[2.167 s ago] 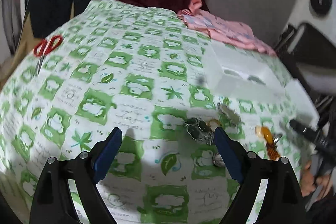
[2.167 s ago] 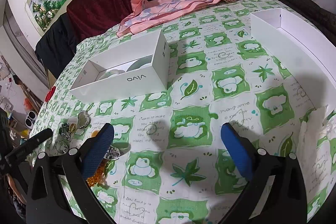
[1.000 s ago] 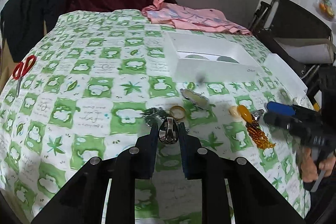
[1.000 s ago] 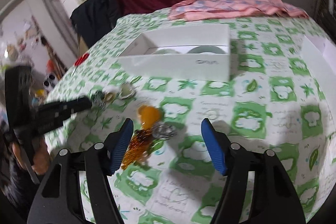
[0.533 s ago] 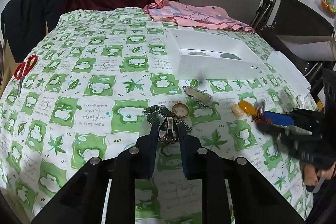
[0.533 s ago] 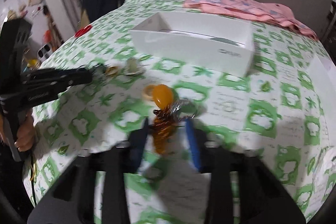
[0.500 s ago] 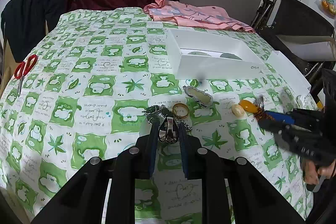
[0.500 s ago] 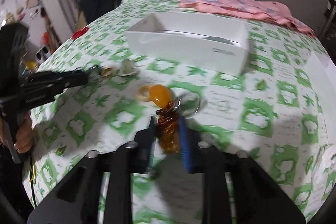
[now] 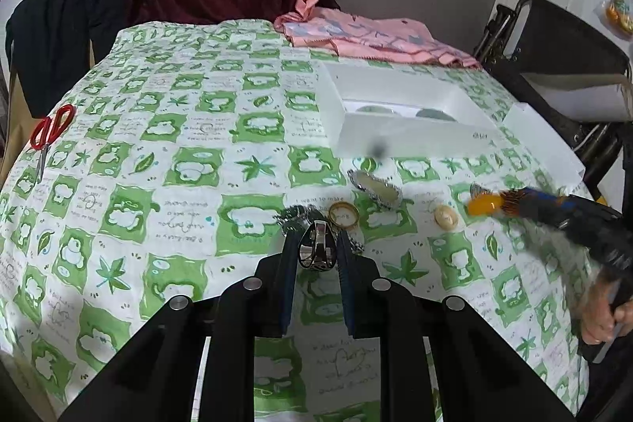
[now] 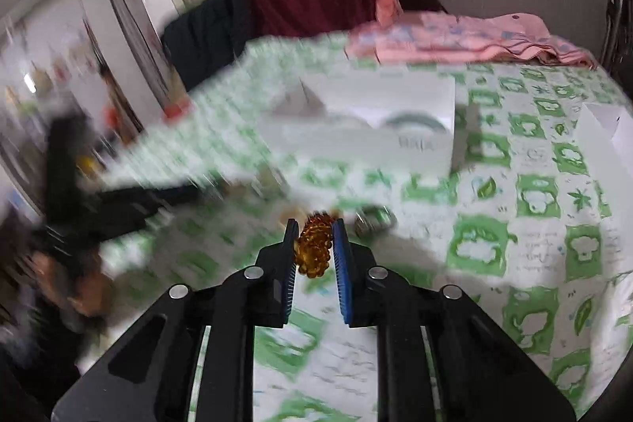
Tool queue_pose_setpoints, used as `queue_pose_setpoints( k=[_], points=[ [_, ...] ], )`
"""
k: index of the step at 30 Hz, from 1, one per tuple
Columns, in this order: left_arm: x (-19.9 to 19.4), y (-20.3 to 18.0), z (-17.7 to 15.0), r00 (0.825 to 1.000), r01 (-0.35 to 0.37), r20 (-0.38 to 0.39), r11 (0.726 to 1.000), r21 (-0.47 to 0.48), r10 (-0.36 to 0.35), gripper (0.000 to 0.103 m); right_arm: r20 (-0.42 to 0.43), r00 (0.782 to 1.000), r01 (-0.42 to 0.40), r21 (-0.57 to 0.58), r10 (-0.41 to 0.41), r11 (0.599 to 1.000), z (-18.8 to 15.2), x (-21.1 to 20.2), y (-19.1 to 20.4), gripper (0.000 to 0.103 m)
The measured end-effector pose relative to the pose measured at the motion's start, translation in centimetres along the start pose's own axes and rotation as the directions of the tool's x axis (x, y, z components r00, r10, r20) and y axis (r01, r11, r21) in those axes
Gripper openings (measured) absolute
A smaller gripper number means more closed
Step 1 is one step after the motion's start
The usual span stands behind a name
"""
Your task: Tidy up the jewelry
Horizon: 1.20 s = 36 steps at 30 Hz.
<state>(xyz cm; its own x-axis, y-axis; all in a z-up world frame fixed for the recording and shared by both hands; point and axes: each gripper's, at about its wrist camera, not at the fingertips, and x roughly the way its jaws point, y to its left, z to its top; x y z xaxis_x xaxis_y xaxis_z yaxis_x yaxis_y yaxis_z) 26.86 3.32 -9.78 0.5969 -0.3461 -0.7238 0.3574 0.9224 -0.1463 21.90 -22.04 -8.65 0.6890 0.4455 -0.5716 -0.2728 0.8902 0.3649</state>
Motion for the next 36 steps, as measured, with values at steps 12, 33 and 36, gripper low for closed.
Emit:
queue_pose_setpoints(
  k=[12,33,36],
  points=[
    [-0.5,0.0,0.5,1.000,0.022,0.020,1.000,-0.003,-0.022,0.020,0.056,0.998,0.039,0.064,-0.042,0.997,0.8,-1.2,-1.2,0.016],
    [7.6,-4.9,11.2,0.997,0.078,-0.013,0.997,-0.019,-0.079,0.028,0.067,0.983,0.157,0.177,-0.171,0.972,8.8,4.7,-6.9,0.023],
    [7.5,-4.3,10.7,0.996,0.088,0.006,0.996,-0.026,-0.088,0.046,0.101,0.983,0.126,0.221,-0.152,0.967,8.6,3.9,-7.8,0.033]
  ],
)
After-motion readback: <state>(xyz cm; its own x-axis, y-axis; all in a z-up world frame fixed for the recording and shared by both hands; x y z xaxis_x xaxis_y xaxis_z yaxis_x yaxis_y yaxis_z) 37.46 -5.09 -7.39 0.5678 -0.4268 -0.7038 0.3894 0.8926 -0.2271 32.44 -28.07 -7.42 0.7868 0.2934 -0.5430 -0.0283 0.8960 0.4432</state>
